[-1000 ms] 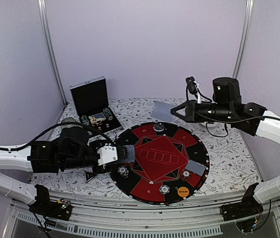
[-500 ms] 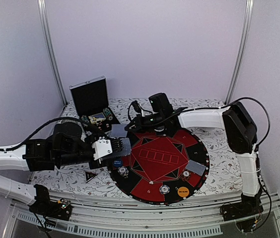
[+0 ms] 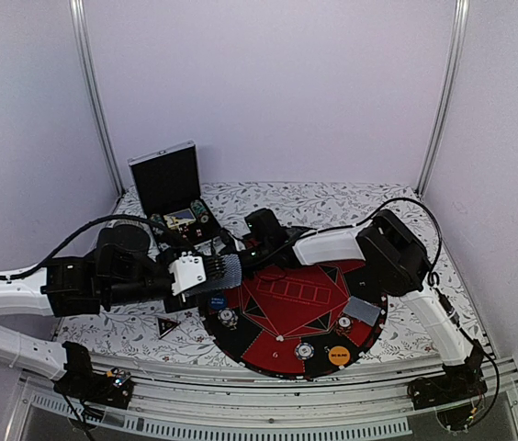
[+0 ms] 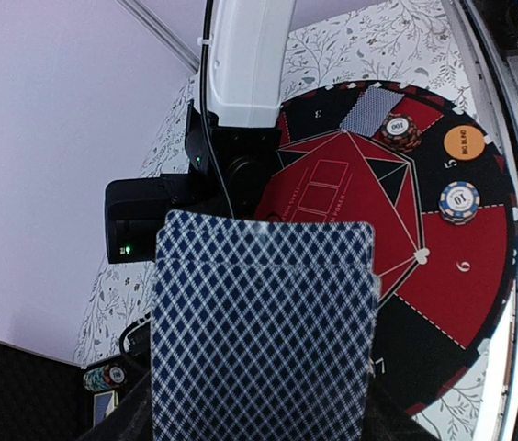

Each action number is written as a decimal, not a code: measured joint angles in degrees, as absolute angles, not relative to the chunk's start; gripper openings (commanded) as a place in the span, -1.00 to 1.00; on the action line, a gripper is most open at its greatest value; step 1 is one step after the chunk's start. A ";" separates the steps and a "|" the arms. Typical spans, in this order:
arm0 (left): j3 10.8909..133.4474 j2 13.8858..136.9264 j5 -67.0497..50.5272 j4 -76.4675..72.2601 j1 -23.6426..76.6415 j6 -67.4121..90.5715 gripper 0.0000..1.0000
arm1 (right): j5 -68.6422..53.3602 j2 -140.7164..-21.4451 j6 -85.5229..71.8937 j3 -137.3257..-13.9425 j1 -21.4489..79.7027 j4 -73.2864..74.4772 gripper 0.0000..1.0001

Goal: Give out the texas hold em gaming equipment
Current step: Distribute the poker card in the small blind area, then pick up the poker card from the face-down deck piles.

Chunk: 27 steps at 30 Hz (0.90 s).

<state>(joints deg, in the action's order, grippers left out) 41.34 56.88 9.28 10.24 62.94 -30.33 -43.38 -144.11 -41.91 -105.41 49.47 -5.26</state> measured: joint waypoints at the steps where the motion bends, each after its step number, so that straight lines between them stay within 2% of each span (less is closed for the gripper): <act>1: 41.34 56.88 9.19 10.24 62.94 -30.33 0.12 | -43.64 -144.33 -42.28 -105.49 49.43 -5.39 -0.92; 6: 41.34 56.88 8.99 10.26 62.81 -30.30 0.13 | -43.92 -144.66 -43.40 -105.47 49.32 -5.80 -0.48; 12: 41.34 56.88 8.45 10.24 62.65 -30.24 0.13 | -41.89 -142.71 -42.33 -102.06 49.01 -5.56 -0.16; 15: 41.34 56.88 8.16 10.26 62.59 -30.26 0.13 | -39.62 -139.50 -40.80 -99.88 48.75 -3.03 0.14; 17: 41.34 56.88 8.05 10.26 62.54 -30.28 0.13 | -36.97 -135.72 -38.96 -98.35 48.53 -0.45 0.53; 18: 41.34 56.88 7.94 10.26 62.54 -30.33 0.13 | -35.27 -133.34 -37.80 -97.56 48.40 0.75 0.89; 19: 41.34 56.88 7.92 10.26 62.54 -30.33 0.13 | -33.47 -130.67 -36.64 -96.88 48.29 2.11 0.99; 27: 41.34 56.88 7.27 10.33 62.46 -30.41 0.12 | -16.23 -108.64 -27.07 -91.61 48.01 10.94 0.98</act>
<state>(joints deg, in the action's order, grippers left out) 41.34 56.88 7.27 10.33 62.46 -30.41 -16.23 -108.64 -27.07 -91.61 48.01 10.94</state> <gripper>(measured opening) 0.566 0.989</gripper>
